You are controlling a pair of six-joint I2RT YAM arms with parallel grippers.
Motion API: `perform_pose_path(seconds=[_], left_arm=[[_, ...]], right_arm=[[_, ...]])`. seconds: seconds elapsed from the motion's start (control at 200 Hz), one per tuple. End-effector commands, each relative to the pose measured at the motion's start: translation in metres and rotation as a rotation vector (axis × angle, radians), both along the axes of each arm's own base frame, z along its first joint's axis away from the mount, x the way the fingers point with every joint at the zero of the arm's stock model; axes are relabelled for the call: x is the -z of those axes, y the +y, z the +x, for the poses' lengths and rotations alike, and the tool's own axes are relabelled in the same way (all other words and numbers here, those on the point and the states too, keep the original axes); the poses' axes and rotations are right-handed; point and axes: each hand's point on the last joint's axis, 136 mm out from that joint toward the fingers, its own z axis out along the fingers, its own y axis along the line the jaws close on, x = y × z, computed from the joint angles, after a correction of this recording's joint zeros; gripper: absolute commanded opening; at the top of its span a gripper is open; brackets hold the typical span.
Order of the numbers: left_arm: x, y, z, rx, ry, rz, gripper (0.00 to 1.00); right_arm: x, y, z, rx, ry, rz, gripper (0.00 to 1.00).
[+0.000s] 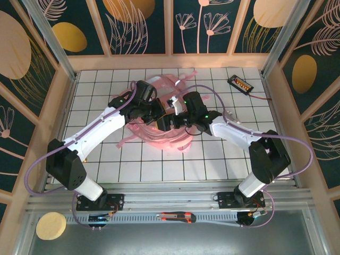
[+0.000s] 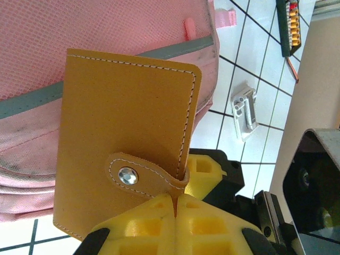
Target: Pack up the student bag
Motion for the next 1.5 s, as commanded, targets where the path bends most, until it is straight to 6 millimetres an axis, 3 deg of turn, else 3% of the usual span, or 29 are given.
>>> perform_pose_path(seconds=[0.0,0.105,0.19,0.31,0.385,0.53,0.595,0.676,0.786,0.866,0.986,1.011,1.091,1.261,1.496], left_arm=[[-0.010,-0.012,0.000,0.018,-0.010,-0.040,0.00],[-0.010,-0.012,-0.003,0.020,-0.008,-0.041,0.00],[-0.010,-0.010,-0.005,0.020,-0.009,-0.042,0.00],[-0.010,-0.009,-0.008,0.031,-0.011,-0.039,0.00],[-0.012,-0.008,-0.009,0.040,-0.022,-0.035,0.00],[-0.031,0.007,-0.004,0.052,-0.118,0.052,0.78],[-0.046,0.014,0.001,0.078,-0.201,0.110,0.98],[-0.045,0.018,0.007,0.159,-0.270,0.209,0.99],[-0.017,0.017,0.011,0.319,-0.318,0.364,0.99],[-0.003,0.005,0.013,0.446,-0.383,0.461,0.99],[0.016,-0.004,0.017,0.591,-0.449,0.634,0.99],[0.030,-0.006,0.020,0.618,-0.439,0.673,0.99],[0.039,-0.011,0.027,0.673,-0.480,0.737,0.99],[0.053,-0.006,0.048,0.718,-0.510,0.894,0.95],[0.068,-0.003,0.060,0.737,-0.503,0.989,0.87]], right_arm=[[-0.015,0.002,0.016,0.043,-0.066,-0.005,0.74],[-0.014,0.002,0.021,0.066,-0.056,-0.008,0.47],[-0.011,0.000,0.025,0.092,-0.053,-0.021,0.36],[-0.007,-0.005,0.029,0.134,-0.043,-0.037,0.00],[-0.009,-0.009,0.031,0.162,-0.039,-0.026,0.00],[-0.017,-0.035,0.040,0.275,-0.004,0.009,0.00],[-0.025,-0.053,0.044,0.338,0.006,0.034,0.00],[-0.039,-0.076,0.041,0.416,-0.003,0.058,0.00],[-0.059,-0.127,0.044,0.583,-0.027,0.080,0.00],[-0.061,-0.156,0.040,0.670,-0.015,0.064,0.00],[-0.056,-0.182,0.031,0.724,0.021,0.047,0.00],[-0.054,-0.185,0.029,0.726,0.034,0.049,0.00],[-0.048,-0.189,0.026,0.732,0.086,0.064,0.00],[-0.049,-0.187,0.025,0.726,0.108,0.086,0.00],[-0.050,-0.184,0.026,0.714,0.113,0.098,0.00]])
